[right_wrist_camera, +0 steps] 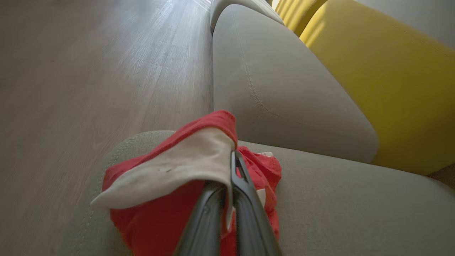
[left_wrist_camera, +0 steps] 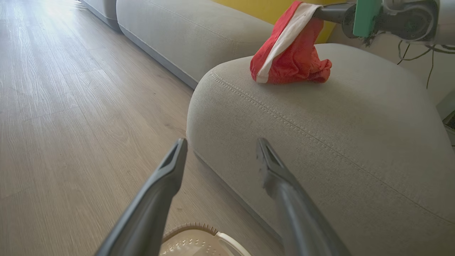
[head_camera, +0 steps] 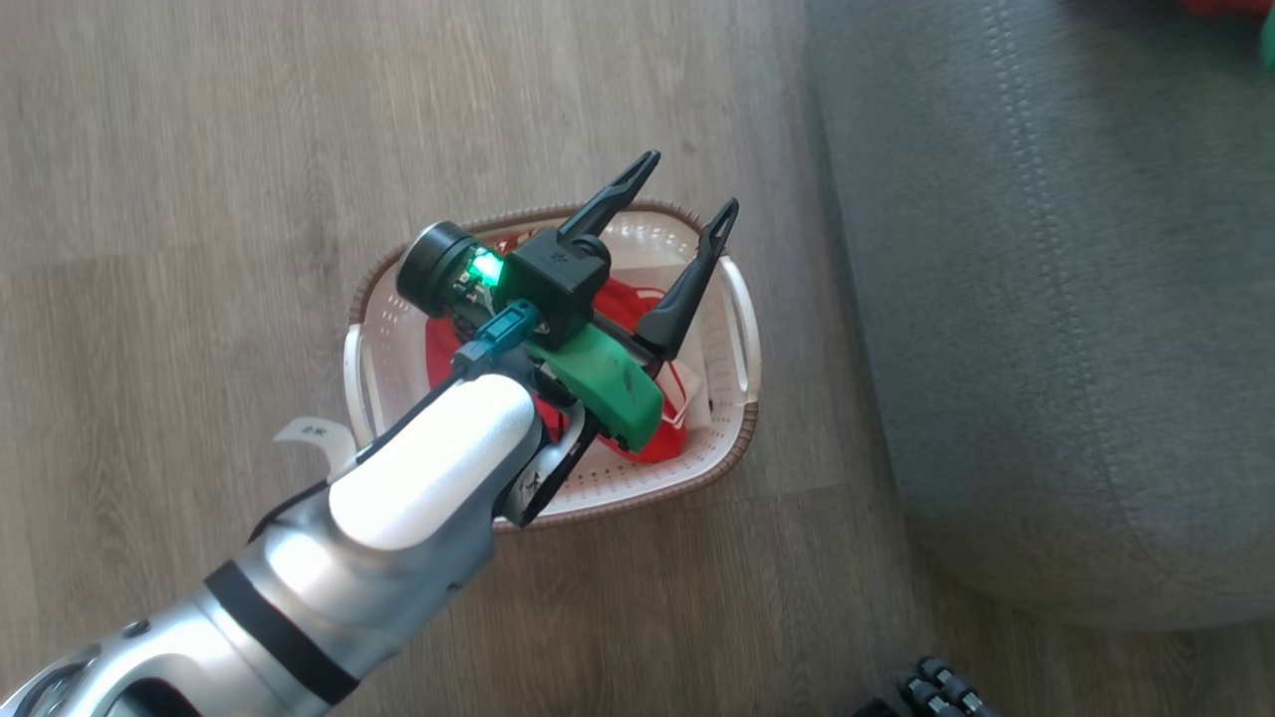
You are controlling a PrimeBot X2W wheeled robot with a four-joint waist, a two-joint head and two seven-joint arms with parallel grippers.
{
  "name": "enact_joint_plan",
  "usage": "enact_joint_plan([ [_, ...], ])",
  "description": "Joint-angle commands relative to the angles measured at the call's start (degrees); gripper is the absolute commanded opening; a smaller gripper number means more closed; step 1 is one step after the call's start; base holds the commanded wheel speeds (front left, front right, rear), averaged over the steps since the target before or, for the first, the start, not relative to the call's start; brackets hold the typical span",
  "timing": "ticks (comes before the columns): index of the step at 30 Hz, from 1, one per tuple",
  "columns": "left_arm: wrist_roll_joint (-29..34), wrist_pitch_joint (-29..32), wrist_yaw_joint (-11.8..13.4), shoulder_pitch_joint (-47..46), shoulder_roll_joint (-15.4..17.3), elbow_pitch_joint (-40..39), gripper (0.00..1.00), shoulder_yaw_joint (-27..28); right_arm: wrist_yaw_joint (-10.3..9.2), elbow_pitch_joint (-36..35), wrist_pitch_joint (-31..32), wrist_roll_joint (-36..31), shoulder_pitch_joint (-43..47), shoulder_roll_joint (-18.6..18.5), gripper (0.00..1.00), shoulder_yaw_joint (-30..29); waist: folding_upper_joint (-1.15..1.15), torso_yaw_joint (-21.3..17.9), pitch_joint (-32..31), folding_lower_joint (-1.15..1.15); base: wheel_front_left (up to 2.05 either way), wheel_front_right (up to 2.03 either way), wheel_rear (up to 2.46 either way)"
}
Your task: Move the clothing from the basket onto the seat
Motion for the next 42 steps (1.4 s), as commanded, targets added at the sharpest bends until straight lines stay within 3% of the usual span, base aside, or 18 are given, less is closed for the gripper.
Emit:
enact_joint_plan([
  [1,0.6,0.0,0.5,-2.0,1.1,-2.1,1.0,1.5,-0.03,-0.8,-0.6,-0.6,0.6,0.2,0.0,-0.5,0.0,0.7,0.8,0.0,0.0,0.0,0.0],
  [9,0.3,0.0,1.0,-1.6,2.1,-2.6,1.0,1.6,-0.03,2.7,-1.1,-2.4,2.4,3.4,0.0,-0.2,0.0,0.6,1.5,0.0,0.0,0.0,0.0],
  [11,0.1,-0.1,1.0,-1.4,2.2,-2.5,1.0,1.6,-0.03,2.7,-1.2,-2.6,2.6,3.3,0.43,-0.3,0.0,0.4,1.2,0.0,0.0,0.0,0.0],
  [12,-0.1,-0.1,1.0,-1.3,2.2,-2.4,1.0,1.6,-0.03,2.6,-1.2,-2.7,2.7,3.3,0.77,-0.4,0.0,0.3,0.9,0.0,0.0,0.0,0.0],
  [13,-0.2,-0.2,1.1,-1.1,2.3,-2.3,1.0,1.7,-0.03,2.5,-1.2,-2.8,2.8,3.3,1.0,-0.4,0.0,0.2,0.5,0.0,0.0,0.0,0.0],
  [33,-4.8,-3.1,1.6,6.1,3.4,0.3,1.0,3.7,-0.03,-8.5,-1.3,5.2,14.5,2.8,1.0,6.5,0.0,-2.8,-10.5,0.0,0.0,0.0,0.0],
  [42,-7.5,-5.0,3.4,11.9,4.0,0.6,1.0,8.3,-0.03,-14.7,-1.3,10.7,19.9,2.7,1.0,9.6,0.0,-0.9,-18.0,0.0,0.0,0.0,0.0],
])
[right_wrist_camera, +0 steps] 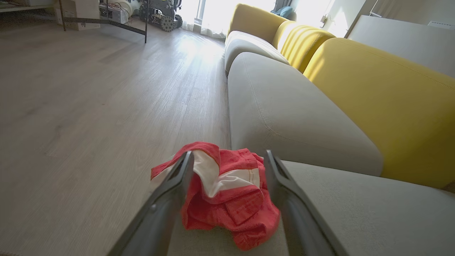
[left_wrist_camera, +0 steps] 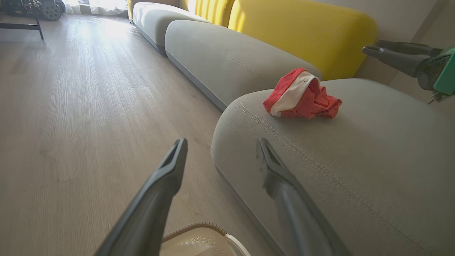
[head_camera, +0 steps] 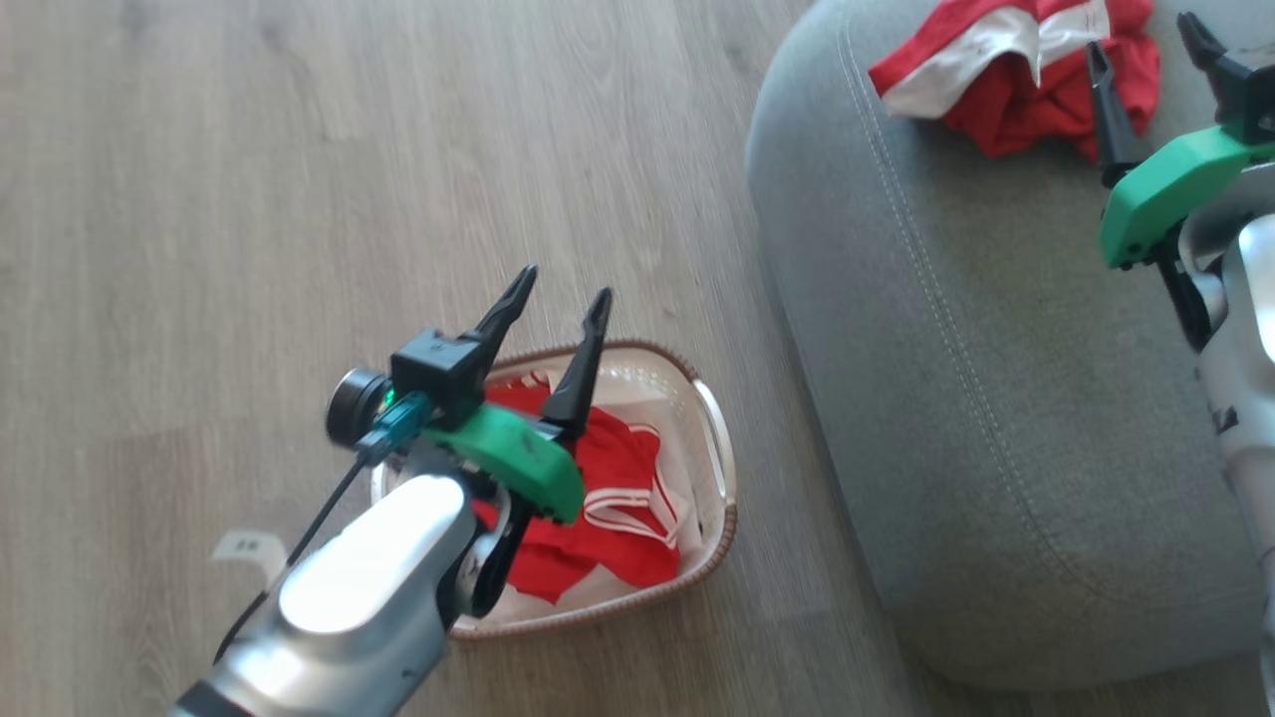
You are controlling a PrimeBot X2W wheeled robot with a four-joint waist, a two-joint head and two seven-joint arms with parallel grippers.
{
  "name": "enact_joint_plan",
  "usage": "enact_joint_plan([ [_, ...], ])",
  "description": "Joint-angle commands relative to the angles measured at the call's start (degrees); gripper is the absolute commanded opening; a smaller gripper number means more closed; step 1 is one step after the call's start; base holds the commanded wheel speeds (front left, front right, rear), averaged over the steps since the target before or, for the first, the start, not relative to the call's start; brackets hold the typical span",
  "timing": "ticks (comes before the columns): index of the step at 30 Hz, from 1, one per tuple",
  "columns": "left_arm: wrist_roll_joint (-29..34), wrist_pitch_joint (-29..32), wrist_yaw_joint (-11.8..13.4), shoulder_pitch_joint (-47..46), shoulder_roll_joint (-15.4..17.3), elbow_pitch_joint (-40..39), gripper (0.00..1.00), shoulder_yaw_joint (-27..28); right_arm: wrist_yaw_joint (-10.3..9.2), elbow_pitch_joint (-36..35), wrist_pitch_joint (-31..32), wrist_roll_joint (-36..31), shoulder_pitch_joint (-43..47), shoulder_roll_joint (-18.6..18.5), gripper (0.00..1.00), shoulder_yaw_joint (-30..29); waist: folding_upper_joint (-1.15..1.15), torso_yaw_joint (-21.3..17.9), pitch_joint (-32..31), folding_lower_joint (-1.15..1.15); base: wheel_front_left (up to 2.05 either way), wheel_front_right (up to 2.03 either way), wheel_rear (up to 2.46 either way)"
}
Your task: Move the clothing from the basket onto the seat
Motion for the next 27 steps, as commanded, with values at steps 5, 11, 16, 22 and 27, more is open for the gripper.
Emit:
enact_joint_plan([
  [5,-0.6,-1.1,2.1,3.5,3.0,-2.2,1.0,6.7,-0.03,-4.5,-0.5,2.3,3.0,1.7,1.0,0.1,0.0,2.8,-4.6,0.0,0.0,0.0,0.0],
  [11,0.8,-1.2,3.9,10.4,5.0,-5.0,1.0,13.5,-0.03,-7.4,-0.5,3.0,6.7,4.0,1.0,-1.6,0.0,5.5,-7.3,0.0,0.0,0.0,0.0],
  [16,2.1,-1.2,4.9,16.4,6.1,-6.5,1.0,18.2,-0.03,-11.6,-0.5,1.8,11.1,6.8,1.0,-4.2,0.0,7.5,-9.2,0.0,0.0,0.0,0.0],
  [22,3.8,-1.2,5.7,23.6,6.6,-8.5,1.0,23.1,-0.03,-18.5,-0.5,-0.9,19.5,11.6,1.0,-8.3,0.0,9.3,-11.9,0.0,0.0,0.0,0.0],
  [27,6.0,-1.2,6.9,29.4,6.8,-11.3,1.0,26.7,-0.03,-25.5,-0.5,-3.6,27.8,14.4,1.0,-10.6,0.0,10.3,-13.6,0.0,0.0,0.0,0.0],
])
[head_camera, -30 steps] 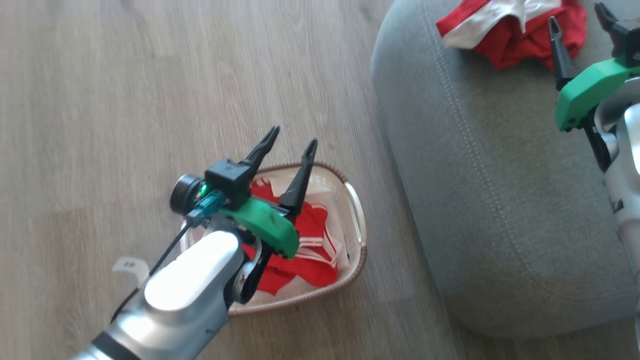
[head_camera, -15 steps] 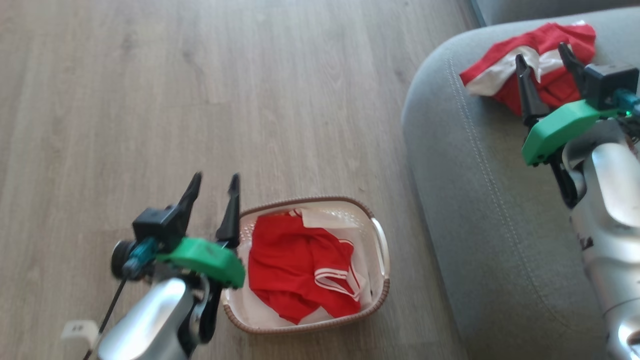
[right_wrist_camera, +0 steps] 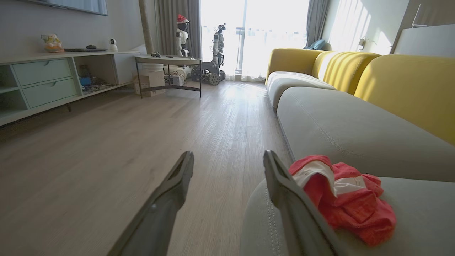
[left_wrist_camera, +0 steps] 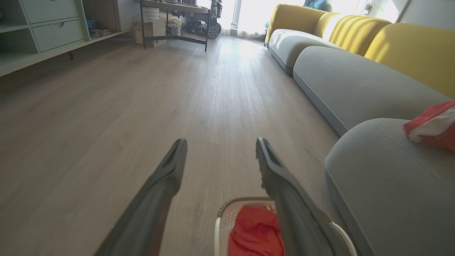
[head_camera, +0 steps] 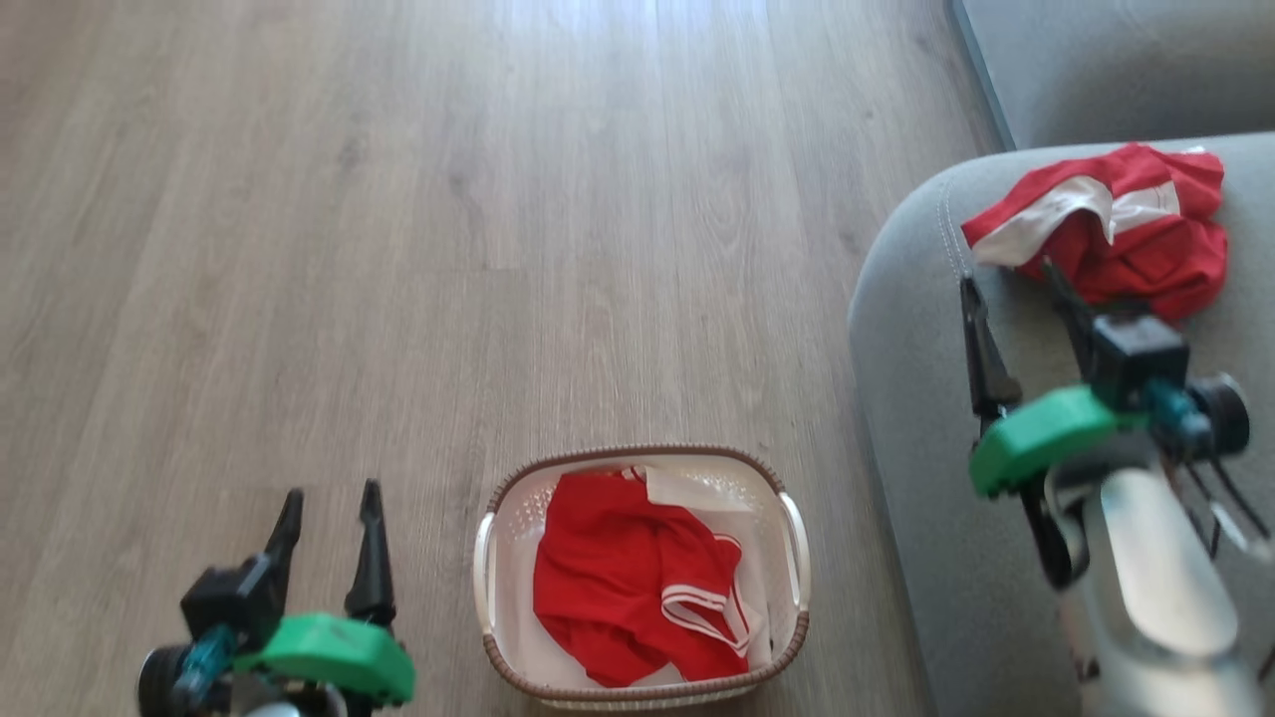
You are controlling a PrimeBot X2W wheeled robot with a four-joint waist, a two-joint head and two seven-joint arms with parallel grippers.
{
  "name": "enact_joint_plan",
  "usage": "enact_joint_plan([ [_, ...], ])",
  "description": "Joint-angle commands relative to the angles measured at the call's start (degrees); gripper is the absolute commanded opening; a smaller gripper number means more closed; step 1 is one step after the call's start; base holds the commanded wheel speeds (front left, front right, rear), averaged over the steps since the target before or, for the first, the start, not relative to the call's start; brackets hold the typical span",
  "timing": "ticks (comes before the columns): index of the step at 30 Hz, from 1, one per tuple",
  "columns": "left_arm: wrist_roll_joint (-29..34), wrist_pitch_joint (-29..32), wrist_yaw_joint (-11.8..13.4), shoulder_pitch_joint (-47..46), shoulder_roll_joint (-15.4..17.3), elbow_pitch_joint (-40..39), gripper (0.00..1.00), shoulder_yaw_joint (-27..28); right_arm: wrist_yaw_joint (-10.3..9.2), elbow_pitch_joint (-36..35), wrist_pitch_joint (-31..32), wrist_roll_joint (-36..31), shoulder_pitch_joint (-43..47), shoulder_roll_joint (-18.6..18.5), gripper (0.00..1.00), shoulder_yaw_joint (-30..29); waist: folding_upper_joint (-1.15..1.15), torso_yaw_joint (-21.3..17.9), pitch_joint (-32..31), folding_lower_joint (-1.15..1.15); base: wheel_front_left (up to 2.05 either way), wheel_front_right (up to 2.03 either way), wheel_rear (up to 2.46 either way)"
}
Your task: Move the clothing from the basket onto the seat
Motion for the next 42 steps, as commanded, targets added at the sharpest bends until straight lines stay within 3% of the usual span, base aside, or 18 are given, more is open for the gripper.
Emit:
enact_joint_plan([
  [1,0.7,-0.7,0.6,-0.6,1.8,-2.3,1.0,3.1,-0.02,-3.5,-0.5,-0.4,-0.1,0.8,1.0,0.5,0.0,0.6,-0.7,0.0,0.0,0.0,0.0],
  [5,1.9,-0.7,0.9,3.3,2.1,-4.4,1.0,4.9,-0.02,-8.8,-0.4,0.1,5.7,1.5,1.0,0.2,0.0,0.9,-1.4,0.0,0.0,0.0,0.0],
  [9,2.8,-0.7,0.9,6.1,2.1,-6.1,1.0,6.1,-0.02,-13.2,0.1,5.2,10.9,1.6,1.0,1.7,0.0,1.1,-1.8,0.0,0.0,0.0,0.0],
  [16,3.3,-0.7,1.0,9.6,2.3,-7.6,1.0,7.6,-0.02,-17.0,1.5,7.2,16.4,1.6,1.0,2.1,0.0,0.9,-2.5,0.0,0.0,0.0,0.0],
  [25,3.3,-0.7,0.7,11.6,2.4,-7.1,1.0,7.9,-0.02,-19.5,2.6,9.3,21.0,1.6,1.0,2.9,0.0,0.8,-3.0,0.0,0.0,0.0,0.0],
  [42,3.2,-0.7,-0.2,12.0,2.2,-5.6,1.0,8.3,-0.02,-19.5,3.1,9.4,22.0,1.6,1.0,3.7,0.0,0.9,-3.6,0.0,0.0,0.0,0.0],
])
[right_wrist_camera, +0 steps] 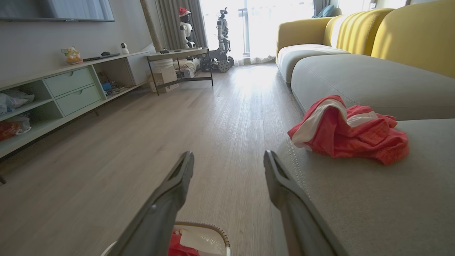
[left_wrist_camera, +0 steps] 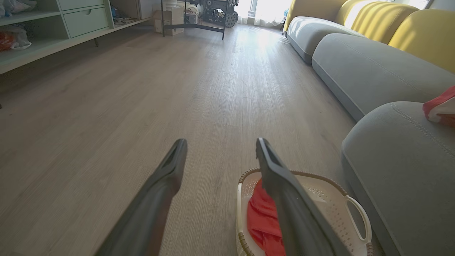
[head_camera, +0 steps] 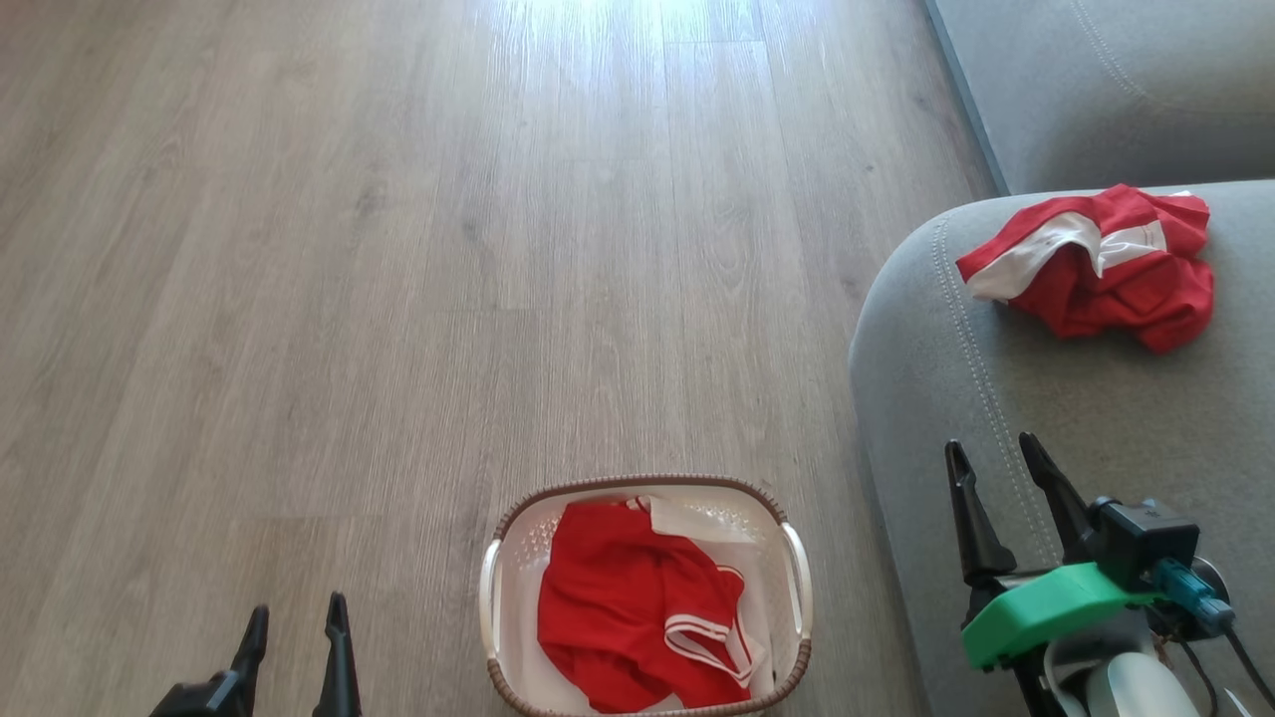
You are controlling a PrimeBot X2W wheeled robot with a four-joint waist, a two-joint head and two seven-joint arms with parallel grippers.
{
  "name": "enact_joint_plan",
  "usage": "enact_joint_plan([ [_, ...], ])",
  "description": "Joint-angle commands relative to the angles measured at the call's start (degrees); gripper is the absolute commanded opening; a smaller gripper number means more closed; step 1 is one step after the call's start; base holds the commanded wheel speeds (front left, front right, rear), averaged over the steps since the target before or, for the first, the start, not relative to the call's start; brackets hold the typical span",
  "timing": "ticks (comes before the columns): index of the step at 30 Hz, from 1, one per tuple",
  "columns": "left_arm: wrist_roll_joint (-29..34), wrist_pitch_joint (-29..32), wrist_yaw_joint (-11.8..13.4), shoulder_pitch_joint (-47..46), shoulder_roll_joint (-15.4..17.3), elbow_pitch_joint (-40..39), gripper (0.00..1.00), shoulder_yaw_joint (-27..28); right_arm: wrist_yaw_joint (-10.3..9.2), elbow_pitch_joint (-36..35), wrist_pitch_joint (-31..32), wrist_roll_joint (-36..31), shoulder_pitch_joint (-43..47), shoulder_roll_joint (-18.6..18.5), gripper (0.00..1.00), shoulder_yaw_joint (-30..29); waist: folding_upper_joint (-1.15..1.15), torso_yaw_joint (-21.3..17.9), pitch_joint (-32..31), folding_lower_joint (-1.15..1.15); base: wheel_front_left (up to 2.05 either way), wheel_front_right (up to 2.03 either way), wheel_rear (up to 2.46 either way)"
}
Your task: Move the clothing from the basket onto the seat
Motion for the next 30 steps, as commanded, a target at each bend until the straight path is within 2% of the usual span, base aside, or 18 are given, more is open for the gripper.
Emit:
enact_joint_plan([
  [1,0.3,-0.7,0.1,-1.7,1.3,-1.5,1.0,2.7,-0.02,-2.2,0.0,0.0,-0.8,0.0,1.0,1.5,0.0,0.1,-0.1,0.0,0.0,0.0,0.0],
  [21,0.9,-0.4,0.1,-1.6,1.2,-1.9,1.0,1.8,-0.02,-2.9,-0.1,-0.5,-0.5,0.0,1.0,0.7,0.0,0.0,1.0,0.0,0.0,0.0,0.0],
  [30,3.3,2.0,-3.4,-8.5,-1.4,2.6,1.0,-4.1,-0.02,-6.0,-0.6,-2.5,-3.4,0.0,1.0,-1.3,0.0,-1.1,8.6,0.0,0.0,0.0,0.0],
])
